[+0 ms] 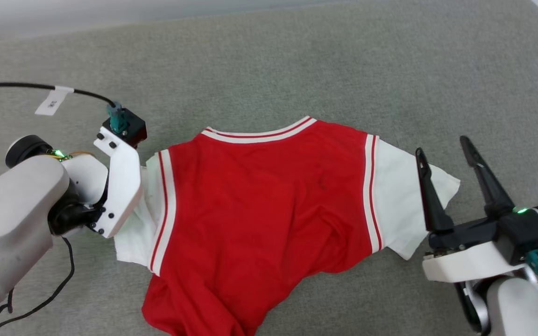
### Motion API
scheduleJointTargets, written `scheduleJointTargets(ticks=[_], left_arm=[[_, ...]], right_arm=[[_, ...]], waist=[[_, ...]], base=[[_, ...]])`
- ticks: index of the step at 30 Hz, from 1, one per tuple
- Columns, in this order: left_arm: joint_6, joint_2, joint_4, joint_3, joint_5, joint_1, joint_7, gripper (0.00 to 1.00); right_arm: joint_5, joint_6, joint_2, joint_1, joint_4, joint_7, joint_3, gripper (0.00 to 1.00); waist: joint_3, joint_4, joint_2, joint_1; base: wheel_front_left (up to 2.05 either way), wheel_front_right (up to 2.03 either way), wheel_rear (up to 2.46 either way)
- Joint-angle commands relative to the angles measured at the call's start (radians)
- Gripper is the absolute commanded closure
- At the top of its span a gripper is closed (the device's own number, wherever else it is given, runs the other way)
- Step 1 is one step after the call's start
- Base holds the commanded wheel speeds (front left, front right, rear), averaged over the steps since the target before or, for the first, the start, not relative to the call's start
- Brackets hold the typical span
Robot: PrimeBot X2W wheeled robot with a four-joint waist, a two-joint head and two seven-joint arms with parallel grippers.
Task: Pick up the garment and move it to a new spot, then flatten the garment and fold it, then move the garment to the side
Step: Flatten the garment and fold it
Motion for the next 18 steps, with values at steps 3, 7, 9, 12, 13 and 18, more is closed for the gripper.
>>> scheduleJointTargets(ticks=[3, 7, 9, 12, 13, 18], left_arm=[[0.0, 0.025, -0.042, -0.011, 0.003, 0.009, -0.039, 1.0], [0.0, 0.064, -0.106, -0.014, -0.003, 0.011, -0.081, 1.0], [0.0, 0.083, -0.137, -0.011, -0.01, 0.014, -0.097, 1.0], [0.0, 0.108, -0.181, -0.004, -0.011, 0.017, -0.115, 1.0], [0.002, 0.116, -0.192, -0.001, -0.009, 0.018, -0.12, 1.0], [0.017, 0.138, -0.245, 0.006, -0.003, 0.019, -0.131, 1.0]], right_arm=[[-0.027, -0.001, -0.036, -0.037, -0.015, -0.002, -0.025, 0.0], [-0.043, -0.001, -0.112, -0.09, -0.022, -0.002, -0.048, 0.0], [-0.042, -0.001, -0.163, -0.123, -0.01, -0.002, -0.052, 0.0], [-0.021, -0.001, -0.251, -0.177, 0.008, 0.057, -0.025, 0.0], [-0.008, -0.001, -0.284, -0.204, 0.009, 0.083, -0.016, 0.0], [0.162, -0.001, -0.439, -0.31, 0.049, 0.342, 0.083, 0.0]], waist=[[-0.046, 0.031, 0.0, -0.0001], [-0.08, 0.055, 0.0, -0.0001], [-0.091, 0.065, 0.0, -0.0001], [-0.101, 0.081, 0.0, -0.0001], [-0.102, 0.086, 0.0, -0.0001], [-0.094, 0.103, 0.0, -0.0001]], base=[[0.0, 0.0, 0.0], [0.0, 0.0, 0.0], [0.0, 0.0, 0.0], [0.0, 0.0, 0.0], [0.0, 0.0, 0.0], [0.0, 0.0, 0.0]])
